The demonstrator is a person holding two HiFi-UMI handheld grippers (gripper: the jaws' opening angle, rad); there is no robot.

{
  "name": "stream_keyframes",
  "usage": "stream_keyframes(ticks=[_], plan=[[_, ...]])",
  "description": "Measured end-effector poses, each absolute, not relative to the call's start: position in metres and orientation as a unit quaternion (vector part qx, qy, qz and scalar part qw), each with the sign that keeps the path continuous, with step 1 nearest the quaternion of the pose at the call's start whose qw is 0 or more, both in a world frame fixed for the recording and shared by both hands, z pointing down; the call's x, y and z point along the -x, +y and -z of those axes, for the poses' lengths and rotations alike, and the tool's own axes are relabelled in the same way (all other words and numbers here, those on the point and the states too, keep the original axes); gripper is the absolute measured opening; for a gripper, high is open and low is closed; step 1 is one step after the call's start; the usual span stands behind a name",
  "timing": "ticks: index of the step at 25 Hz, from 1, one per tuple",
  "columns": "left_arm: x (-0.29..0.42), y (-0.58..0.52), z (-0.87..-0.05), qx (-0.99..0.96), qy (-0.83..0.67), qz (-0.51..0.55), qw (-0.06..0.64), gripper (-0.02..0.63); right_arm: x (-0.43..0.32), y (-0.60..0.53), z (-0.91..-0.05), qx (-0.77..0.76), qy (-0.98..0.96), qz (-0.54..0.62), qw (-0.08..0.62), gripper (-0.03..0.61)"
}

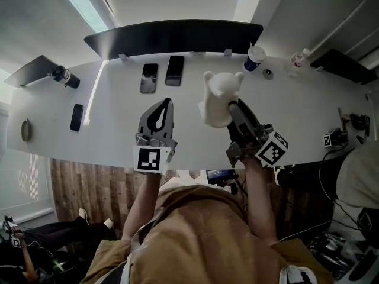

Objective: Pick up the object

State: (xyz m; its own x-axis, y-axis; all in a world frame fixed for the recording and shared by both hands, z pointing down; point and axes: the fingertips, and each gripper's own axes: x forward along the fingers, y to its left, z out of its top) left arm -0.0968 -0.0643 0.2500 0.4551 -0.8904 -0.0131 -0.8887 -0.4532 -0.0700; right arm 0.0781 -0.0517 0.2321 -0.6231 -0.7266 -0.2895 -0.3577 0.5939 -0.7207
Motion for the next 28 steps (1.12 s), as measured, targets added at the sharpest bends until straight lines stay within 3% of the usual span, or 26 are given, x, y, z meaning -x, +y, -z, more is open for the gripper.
stream_keyframes(ticks=[28], plan=[[0.089,-0.068,-0.256,0.859,0.512,0.013,0.017,0.006,-0.078,-0.057,-0.243,0.325,0.835,0.334,0.292,0.13]])
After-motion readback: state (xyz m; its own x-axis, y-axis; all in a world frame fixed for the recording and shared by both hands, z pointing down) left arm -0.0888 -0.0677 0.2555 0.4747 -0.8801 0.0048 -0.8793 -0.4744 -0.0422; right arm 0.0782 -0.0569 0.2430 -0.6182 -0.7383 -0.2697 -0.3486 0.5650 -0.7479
